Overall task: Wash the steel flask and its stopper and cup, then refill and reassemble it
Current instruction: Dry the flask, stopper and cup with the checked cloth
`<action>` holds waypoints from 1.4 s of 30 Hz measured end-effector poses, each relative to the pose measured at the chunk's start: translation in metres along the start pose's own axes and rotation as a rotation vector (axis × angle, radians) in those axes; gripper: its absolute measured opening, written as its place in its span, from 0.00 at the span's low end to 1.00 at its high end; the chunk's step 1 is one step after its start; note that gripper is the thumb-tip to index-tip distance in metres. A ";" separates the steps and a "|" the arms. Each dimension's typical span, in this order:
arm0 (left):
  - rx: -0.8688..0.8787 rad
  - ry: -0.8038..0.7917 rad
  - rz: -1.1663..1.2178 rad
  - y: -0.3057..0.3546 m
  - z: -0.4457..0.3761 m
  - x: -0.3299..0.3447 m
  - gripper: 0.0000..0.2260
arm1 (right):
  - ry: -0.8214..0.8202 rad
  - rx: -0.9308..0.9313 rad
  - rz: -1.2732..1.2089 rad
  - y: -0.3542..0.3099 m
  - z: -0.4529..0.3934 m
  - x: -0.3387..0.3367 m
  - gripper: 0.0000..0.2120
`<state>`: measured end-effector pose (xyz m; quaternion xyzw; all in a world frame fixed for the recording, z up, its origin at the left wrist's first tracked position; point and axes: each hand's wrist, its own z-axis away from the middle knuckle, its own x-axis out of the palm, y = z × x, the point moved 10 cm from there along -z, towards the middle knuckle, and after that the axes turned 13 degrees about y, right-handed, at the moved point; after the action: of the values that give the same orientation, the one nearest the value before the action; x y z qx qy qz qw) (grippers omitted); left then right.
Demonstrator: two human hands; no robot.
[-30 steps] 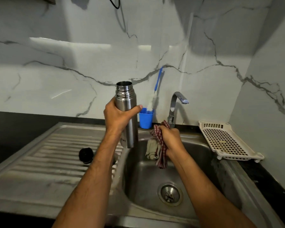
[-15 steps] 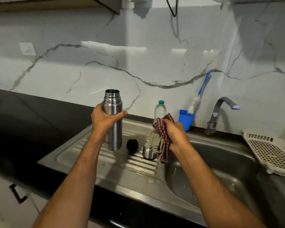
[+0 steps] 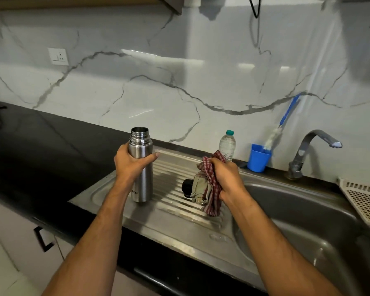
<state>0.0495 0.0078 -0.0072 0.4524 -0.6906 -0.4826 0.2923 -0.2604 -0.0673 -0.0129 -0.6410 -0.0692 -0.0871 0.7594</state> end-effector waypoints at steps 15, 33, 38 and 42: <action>-0.012 -0.016 -0.002 -0.011 -0.009 0.016 0.35 | 0.011 0.018 0.010 0.008 -0.007 -0.003 0.08; 0.023 -0.026 0.066 0.005 0.008 0.003 0.38 | 0.017 0.025 0.008 0.000 0.001 -0.008 0.08; 0.030 0.013 0.104 0.009 0.013 -0.012 0.40 | 0.029 0.005 -0.008 -0.009 0.005 -0.016 0.08; 0.046 0.055 0.121 0.016 0.023 -0.029 0.39 | 0.040 0.001 -0.019 -0.015 0.012 -0.024 0.10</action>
<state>0.0365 0.0455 0.0002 0.4297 -0.7194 -0.4353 0.3293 -0.2866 -0.0568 -0.0012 -0.6380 -0.0602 -0.1072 0.7601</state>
